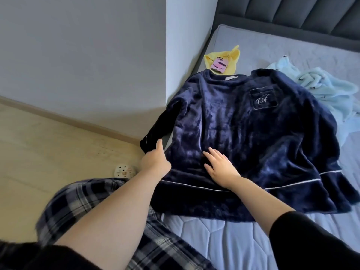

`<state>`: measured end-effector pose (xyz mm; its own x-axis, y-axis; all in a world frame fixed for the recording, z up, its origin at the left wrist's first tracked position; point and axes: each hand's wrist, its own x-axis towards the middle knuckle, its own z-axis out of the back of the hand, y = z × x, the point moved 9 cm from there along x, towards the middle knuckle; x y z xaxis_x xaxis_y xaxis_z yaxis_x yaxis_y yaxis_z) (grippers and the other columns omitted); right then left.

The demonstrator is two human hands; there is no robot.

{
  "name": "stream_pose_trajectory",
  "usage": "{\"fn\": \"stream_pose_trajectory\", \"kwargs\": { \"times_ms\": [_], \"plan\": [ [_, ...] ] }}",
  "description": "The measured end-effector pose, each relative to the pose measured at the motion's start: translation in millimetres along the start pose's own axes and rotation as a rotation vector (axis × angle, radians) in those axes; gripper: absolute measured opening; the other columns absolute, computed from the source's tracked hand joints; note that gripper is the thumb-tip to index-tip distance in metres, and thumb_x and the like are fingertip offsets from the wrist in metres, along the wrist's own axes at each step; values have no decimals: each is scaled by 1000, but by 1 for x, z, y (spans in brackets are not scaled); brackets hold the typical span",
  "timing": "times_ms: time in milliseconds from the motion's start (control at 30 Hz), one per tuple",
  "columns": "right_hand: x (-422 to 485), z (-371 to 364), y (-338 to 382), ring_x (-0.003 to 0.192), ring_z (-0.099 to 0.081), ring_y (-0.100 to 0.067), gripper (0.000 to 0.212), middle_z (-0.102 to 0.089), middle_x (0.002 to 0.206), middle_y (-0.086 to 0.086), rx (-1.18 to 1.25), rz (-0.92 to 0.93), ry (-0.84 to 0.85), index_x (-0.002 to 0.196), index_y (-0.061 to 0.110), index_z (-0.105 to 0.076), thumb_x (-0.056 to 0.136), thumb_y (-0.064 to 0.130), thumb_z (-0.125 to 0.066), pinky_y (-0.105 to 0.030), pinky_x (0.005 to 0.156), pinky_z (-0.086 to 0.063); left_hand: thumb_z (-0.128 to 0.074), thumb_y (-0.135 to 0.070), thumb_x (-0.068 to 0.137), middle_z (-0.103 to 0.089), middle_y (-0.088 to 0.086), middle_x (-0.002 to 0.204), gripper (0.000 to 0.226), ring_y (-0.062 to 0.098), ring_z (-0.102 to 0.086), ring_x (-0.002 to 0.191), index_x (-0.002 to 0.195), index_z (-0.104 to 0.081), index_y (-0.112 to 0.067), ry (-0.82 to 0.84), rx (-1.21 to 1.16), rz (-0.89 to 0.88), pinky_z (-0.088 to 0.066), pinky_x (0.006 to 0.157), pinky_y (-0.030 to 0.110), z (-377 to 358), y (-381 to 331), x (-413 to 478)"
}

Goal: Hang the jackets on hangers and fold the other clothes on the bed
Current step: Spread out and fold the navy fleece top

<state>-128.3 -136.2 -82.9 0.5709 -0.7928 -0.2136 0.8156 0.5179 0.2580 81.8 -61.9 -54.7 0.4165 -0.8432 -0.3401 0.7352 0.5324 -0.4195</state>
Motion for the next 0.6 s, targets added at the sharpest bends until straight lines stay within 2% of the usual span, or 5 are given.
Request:
{"fn": "stream_pose_trajectory", "kwargs": {
  "times_ms": [133,300,467,533,600],
  "plan": [
    [-35,32,-40,140,-28,-20,40,-38,149,-4,-57,-66,-187,137,14,-49,100,26,-40,-36,117,-18,-54,-17,87,-39,2,135,76,22,-36,123,151,-12,-20,-236,338,-468,-36,94,32,4,-69,-20],
    [-100,77,-145,133,-35,-30,36,-47,140,-15,-34,-488,-460,125,5,-58,95,22,-47,-40,111,-23,-44,-27,97,-37,2,143,57,20,-29,134,149,-24,-16,-107,355,-867,-27,109,34,-54,-159,-73],
    [-163,87,-233,125,-40,-36,53,-47,134,-17,117,-914,-493,132,7,-44,90,37,-50,-46,100,-34,-44,-47,96,-35,4,146,62,22,-27,137,148,-28,-17,113,334,-1016,-24,110,37,-114,-235,-122],
    [-173,74,-253,117,-49,-37,57,-52,129,-19,266,-996,-407,131,6,-41,90,44,-50,-43,87,-39,-51,-61,86,-27,7,151,82,25,-19,140,149,-21,-19,199,496,-1018,-21,112,43,-142,-242,-135],
    [-174,59,-262,110,-56,-38,66,-56,125,-20,456,-1006,-330,131,3,-37,88,50,-54,-37,76,-38,-60,-59,81,-7,7,158,97,28,-4,145,152,-5,-23,281,721,-956,-15,114,55,-168,-235,-139]
  ]
}}
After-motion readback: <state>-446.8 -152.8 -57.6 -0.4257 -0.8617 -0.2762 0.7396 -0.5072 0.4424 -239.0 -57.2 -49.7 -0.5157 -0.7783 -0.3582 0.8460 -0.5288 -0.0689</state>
